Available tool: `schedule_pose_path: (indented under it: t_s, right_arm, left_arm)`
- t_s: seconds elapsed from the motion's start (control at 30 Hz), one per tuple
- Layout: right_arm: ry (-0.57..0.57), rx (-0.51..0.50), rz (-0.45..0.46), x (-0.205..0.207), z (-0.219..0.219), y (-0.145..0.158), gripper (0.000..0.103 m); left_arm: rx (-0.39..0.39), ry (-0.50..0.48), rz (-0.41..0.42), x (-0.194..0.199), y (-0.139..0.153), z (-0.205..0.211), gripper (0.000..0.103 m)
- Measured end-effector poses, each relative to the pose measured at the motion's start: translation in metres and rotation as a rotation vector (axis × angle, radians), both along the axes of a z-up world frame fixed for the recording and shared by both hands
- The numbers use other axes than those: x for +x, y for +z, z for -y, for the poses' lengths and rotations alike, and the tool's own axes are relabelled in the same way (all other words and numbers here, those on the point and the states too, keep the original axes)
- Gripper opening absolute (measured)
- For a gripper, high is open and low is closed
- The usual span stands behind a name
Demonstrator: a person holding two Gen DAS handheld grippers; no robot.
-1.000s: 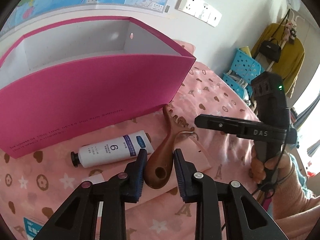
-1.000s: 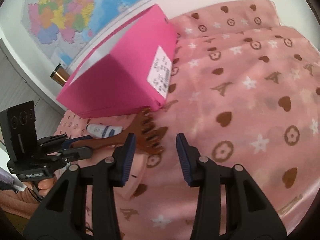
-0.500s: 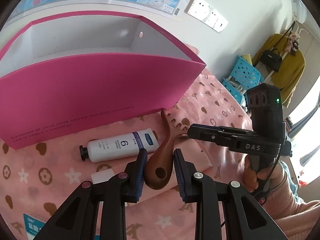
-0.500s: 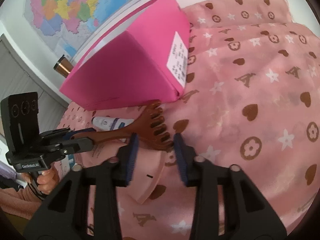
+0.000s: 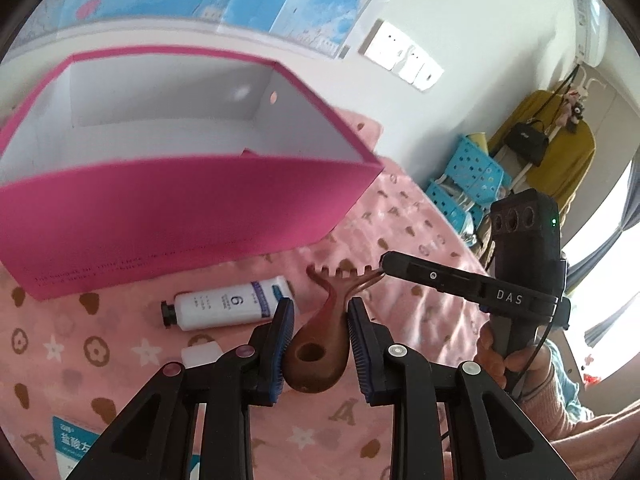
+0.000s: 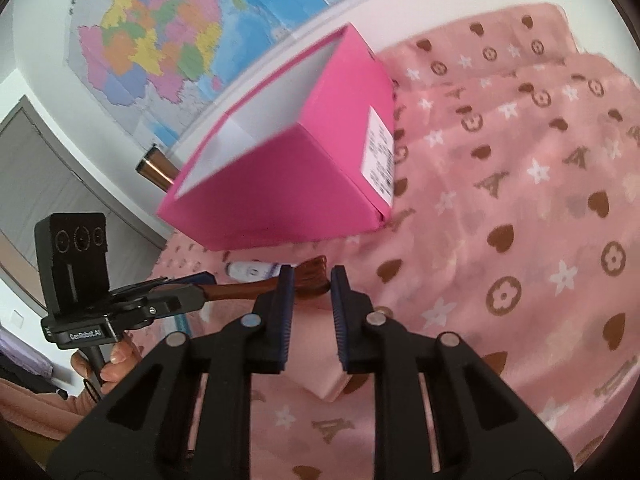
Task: Organize rigid objects
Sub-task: 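Lift the wooden comb off the bedspread with the right gripper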
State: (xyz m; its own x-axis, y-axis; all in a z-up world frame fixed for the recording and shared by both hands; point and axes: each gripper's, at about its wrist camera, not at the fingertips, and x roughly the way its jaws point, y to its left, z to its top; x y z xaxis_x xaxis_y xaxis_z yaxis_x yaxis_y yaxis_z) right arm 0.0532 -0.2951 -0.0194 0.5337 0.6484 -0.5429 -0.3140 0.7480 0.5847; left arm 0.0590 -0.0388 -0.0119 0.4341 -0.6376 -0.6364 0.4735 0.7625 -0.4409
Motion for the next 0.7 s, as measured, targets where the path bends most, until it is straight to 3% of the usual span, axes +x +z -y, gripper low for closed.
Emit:
schedule_pose_path:
  t_s: [0.1, 0.2, 0.23, 0.37, 0.47, 0.57, 0.67, 0.7]
  right_arm:
    - [0.009, 0.003, 0.03, -0.004, -0.002, 0.013, 0.021]
    - [0.029, 0.02, 0.069, -0.006, -0.008, 0.028, 0.019]
    - [0.038, 0.025, 0.078, -0.006, -0.009, 0.032, 0.014]
    - [0.073, 0.023, 0.134, -0.006, -0.021, 0.054, 0.014]
    - [0.07, 0.012, 0.145, -0.004, -0.023, 0.058, 0.014]
    - [0.071, -0.024, 0.069, 0.001, -0.023, 0.039, 0.019]
    - [0.088, -0.067, 0.013, -0.006, -0.024, 0.019, 0.036]
    - [0.088, -0.079, 0.003, -0.009, -0.024, 0.014, 0.038]
  left_arm:
    - [-0.011, -0.01, 0.017, -0.003, 0.01, 0.001, 0.026]
    - [-0.018, -0.024, 0.049, -0.006, 0.024, 0.004, 0.018]
    - [-0.024, -0.026, 0.058, -0.007, 0.029, 0.005, 0.018]
    - [-0.033, -0.03, 0.123, -0.01, 0.049, 0.007, 0.018]
    - [-0.019, -0.007, 0.127, -0.006, 0.047, 0.003, 0.018]
    - [0.007, 0.008, 0.1, -0.008, 0.034, -0.006, 0.018]
    - [0.04, 0.004, 0.081, -0.021, 0.018, -0.012, 0.022]
    - [0.042, -0.009, 0.077, -0.026, 0.014, -0.013, 0.024]
